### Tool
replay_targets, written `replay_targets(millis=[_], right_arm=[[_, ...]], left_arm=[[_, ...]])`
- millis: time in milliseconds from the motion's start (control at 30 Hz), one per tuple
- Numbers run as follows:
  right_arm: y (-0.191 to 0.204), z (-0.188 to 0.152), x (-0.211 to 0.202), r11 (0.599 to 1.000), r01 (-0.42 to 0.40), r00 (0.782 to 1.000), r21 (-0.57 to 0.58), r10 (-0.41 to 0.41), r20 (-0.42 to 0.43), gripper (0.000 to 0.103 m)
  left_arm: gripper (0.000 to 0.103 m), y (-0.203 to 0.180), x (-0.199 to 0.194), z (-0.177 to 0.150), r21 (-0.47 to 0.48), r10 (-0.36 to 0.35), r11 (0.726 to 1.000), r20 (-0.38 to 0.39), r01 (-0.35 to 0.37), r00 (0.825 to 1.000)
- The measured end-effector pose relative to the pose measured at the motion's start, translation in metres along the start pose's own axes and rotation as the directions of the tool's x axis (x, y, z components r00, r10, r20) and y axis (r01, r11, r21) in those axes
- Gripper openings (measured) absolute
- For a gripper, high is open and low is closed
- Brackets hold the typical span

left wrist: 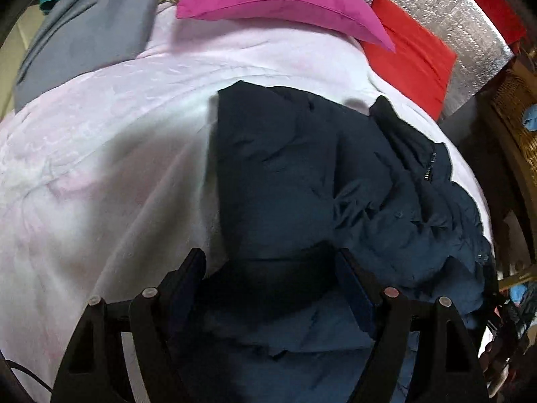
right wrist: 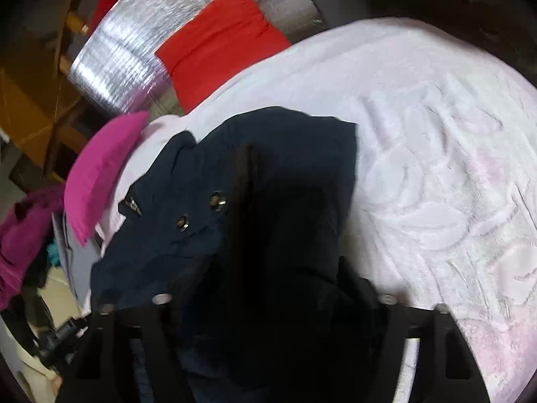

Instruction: Fold large clothes

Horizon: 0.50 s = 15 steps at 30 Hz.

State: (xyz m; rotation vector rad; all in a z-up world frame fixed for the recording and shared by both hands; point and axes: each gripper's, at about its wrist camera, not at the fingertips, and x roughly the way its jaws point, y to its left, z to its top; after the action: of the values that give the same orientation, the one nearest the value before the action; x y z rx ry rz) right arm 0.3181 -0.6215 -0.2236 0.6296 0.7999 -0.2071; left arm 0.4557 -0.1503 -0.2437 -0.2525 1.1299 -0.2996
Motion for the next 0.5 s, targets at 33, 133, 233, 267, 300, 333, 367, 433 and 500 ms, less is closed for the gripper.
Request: replay_targets(millis=[33,133,233,267,300,333,367,433,500], right_arm=[[0.004,-0.001,-0.001,1.0,0.009,1.0,-0.02,-0.009,0.006,0.05],[0.018,-0.005,-0.011,0.992,0.065,0.996,-0.105,-0.059,0.062,0.037],[0.026,-0.01,-0.02,0.984,0.111,0.987,-0.139,-0.093,0.132,0.034],[0.025,-0.011,-0.018,0.983,0.116,0.986,-0.139,-0.097,0.137,0.034],[0.022,-0.011,-0.014,0.983,0.119,0.986,-0.14,-0.1,0.134,0.034],[0.017,-0.013,-0.009,0.982,0.124,0.985,-0.142,-0.105,0.134,0.034],[0.011,-0.016,-0.006,0.984,0.113,0.986,-0.134,-0.095,0.134,0.034],[0.003,-0.017,-0.01,0.991,0.079,0.988,-0.111,-0.063,0.14,0.035],[-0.001,-0.02,-0.014,0.993,0.064,0.987,-0.097,-0.049,0.152,0.035]], left_arm=[[0.064,0.0,0.002,0.002,-0.003,-0.021,1.0,-0.007,0.021,1.0],[0.059,-0.005,0.005,0.004,0.015,-0.021,1.0,-0.003,0.021,1.0],[0.057,-0.005,0.005,0.008,0.013,-0.011,1.0,0.0,0.011,1.0],[0.058,-0.007,0.003,0.009,0.021,-0.005,1.0,0.001,0.005,1.0],[0.058,-0.008,0.001,0.009,0.022,-0.005,1.0,-0.001,0.005,1.0],[0.06,-0.009,0.0,0.009,0.023,-0.003,1.0,-0.005,0.003,1.0],[0.062,-0.011,-0.002,0.01,0.03,0.005,1.0,-0.006,-0.005,1.0],[0.068,-0.016,-0.009,0.011,0.072,0.033,0.997,0.002,-0.033,0.999],[0.075,-0.015,-0.017,0.014,0.082,0.025,0.996,0.025,-0.027,0.999]])
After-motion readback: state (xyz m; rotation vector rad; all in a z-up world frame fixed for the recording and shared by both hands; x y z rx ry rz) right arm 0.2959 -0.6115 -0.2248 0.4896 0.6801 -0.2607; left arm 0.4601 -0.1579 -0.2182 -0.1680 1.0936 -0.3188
